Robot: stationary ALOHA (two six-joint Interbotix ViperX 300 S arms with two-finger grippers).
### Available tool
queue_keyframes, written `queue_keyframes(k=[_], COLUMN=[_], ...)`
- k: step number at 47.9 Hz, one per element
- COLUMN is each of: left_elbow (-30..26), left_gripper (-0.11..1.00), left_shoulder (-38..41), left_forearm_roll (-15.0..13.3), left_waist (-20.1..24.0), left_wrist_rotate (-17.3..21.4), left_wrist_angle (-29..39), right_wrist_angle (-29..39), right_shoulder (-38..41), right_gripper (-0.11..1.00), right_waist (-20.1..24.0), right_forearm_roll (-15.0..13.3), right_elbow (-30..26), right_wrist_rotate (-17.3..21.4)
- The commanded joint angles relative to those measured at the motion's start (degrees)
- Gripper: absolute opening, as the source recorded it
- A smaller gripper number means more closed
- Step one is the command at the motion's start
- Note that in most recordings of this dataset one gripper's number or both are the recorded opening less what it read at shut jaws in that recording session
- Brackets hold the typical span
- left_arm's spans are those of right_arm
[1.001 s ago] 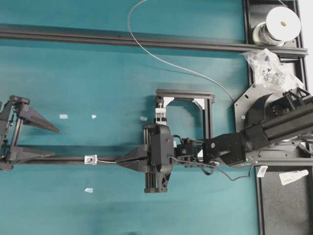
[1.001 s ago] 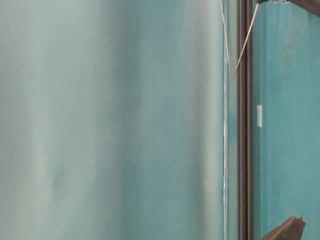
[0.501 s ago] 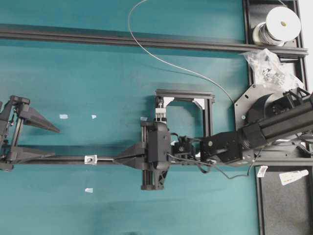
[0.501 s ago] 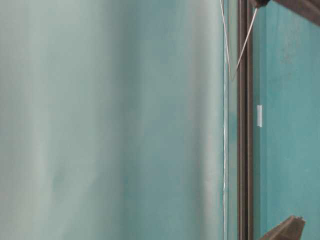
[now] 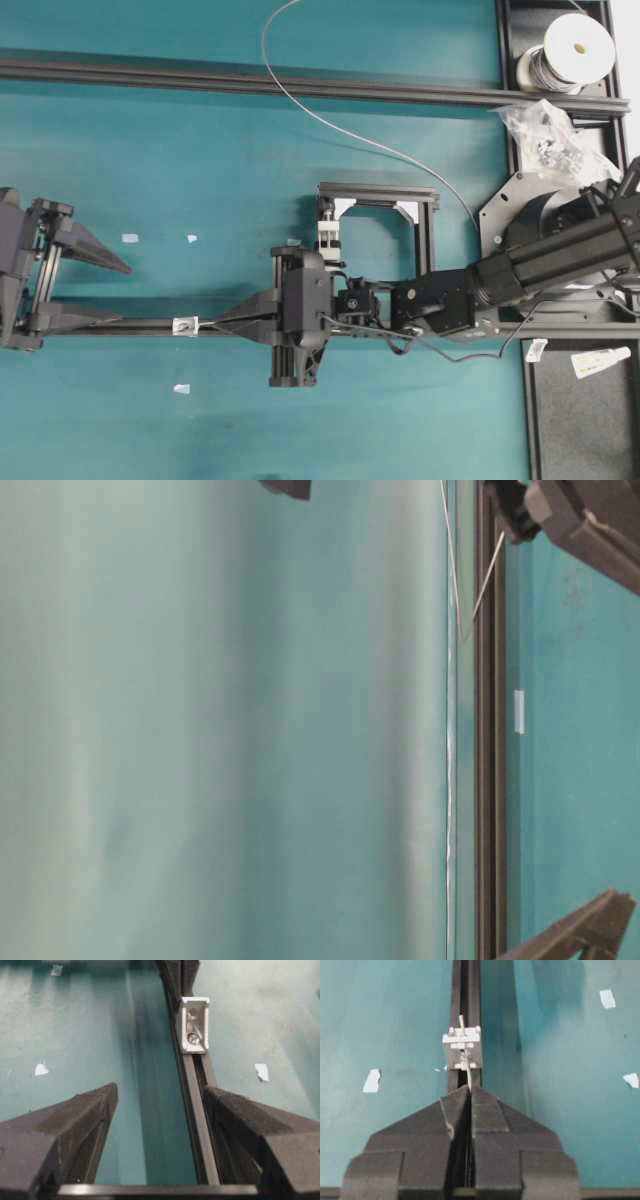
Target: Insert the wire through the hole in the metal fitting.
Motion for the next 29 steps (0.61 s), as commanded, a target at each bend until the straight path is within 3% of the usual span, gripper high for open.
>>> queue_keyframes(k=[1,12,29], left_elbow=[-1.2,-2.0,-6.3], left_gripper=[0.94,0.94,0.92], left_shoulder=[-0.5,-0.5,-0.4], left_forearm_roll=[-0.2,-0.2,-0.2], left_waist=[0.2,0.2,0.2], left_wrist_rotate=[0.0,-0.5,-3.4], left_wrist_angle=[0.0,1.5,10.5], right_wrist_angle=[-0.6,-0.7,-0.7], right_shoulder=[-0.4,0.3,0.5], right_gripper=[0.00,0.00,0.00], right_waist=[-0.4,-0.6,-0.6], right_forearm_roll=[-0.4,-2.0,-2.1], right_elbow=[-1.4,-2.7,-2.9], right_wrist_rotate=[-0.1,-0.1,-0.1])
